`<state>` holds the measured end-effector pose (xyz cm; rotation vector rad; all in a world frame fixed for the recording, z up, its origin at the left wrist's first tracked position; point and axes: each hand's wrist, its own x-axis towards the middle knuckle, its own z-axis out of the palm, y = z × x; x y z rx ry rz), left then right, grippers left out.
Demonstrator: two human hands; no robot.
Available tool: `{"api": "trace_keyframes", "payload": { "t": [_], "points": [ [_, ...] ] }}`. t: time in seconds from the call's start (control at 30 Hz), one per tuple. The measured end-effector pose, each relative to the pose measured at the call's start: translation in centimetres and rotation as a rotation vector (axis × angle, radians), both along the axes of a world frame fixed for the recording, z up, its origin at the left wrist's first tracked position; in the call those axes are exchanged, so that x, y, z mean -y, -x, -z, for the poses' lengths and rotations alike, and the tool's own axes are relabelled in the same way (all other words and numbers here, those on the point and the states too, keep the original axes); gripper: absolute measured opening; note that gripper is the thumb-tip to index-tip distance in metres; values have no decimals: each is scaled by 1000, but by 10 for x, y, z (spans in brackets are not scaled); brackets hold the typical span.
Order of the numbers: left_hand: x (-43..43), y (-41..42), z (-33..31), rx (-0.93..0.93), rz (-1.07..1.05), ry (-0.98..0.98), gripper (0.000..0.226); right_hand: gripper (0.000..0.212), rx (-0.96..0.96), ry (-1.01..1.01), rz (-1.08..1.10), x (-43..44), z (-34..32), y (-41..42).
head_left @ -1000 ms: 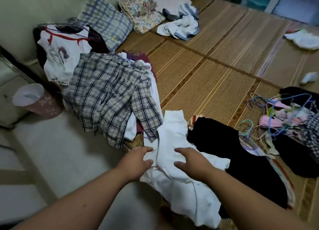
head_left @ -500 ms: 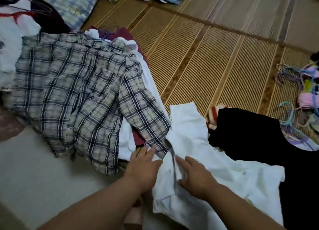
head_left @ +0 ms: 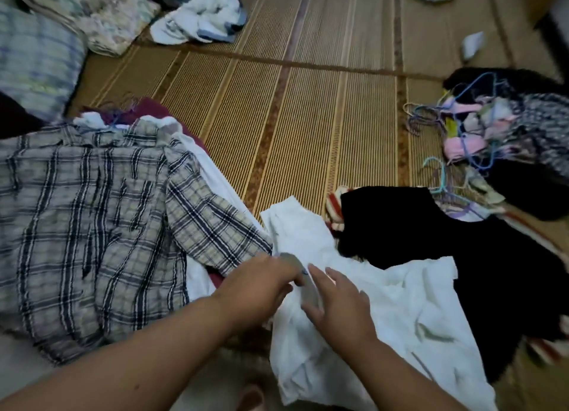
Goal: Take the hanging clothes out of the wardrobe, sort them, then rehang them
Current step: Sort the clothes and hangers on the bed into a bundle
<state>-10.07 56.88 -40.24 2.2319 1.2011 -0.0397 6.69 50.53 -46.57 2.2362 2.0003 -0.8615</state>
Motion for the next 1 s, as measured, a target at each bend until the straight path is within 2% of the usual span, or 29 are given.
{"api": "trace_keyframes", "payload": {
  "t": [0.13, 0.2, 0.23, 0.3, 0.37, 0.43, 0.5, 0.57, 0.67, 0.73, 0.8, 0.83, 0.9, 1.0],
  "points": [
    [-21, -32, -73, 8, 194, -108, 23, 34, -38, -122, 99, -8, -47, -21],
    [-27, -47, -105, 85, 176, -193, 23, 27, -83, -185, 142, -13, -76, -29],
    [-29, -54, -120, 160, 103, -226, 27, 26, -109, -236, 166, -16, -94, -33],
    [-29, -69, -141, 328, -184, -202, 46, 28, -144, -334, 194, -22, -127, -39],
    [-27, -83, -152, 414, -469, -25, 69, 27, -143, -386, 204, -28, -154, -45],
    [-24, -98, -155, 407, -561, 191, 68, 24, -123, -396, 213, -34, -177, -53],
    [-19, -111, -158, 440, -528, 206, 45, 23, -94, -359, 190, -39, -194, -62],
    [-19, -122, -166, 568, -516, 146, 31, 22, -67, -306, 147, -43, -205, -72],
    [-20, -142, -176, 859, -593, 258, 24, 17, -117, -240, 81, -47, -208, -93],
    [-22, -157, -176, 974, -664, 359, 27, 25, -281, -183, 133, -47, -201, -111],
    [-22, -173, -165, 964, -669, 354, 27, 32, -505, -119, 286, -48, -192, -136],
    [-22, -181, -157, 940, -663, 336, 27, 34, -559, -97, 356, -49, -186, -152],
    [-22, -200, -139, 897, -678, 321, 27, 35, -515, -51, 413, -51, -170, -191],
    [-26, -236, -105, 855, -749, 361, 29, 45, -364, 51, 361, -57, -132, -259]
  ]
}}
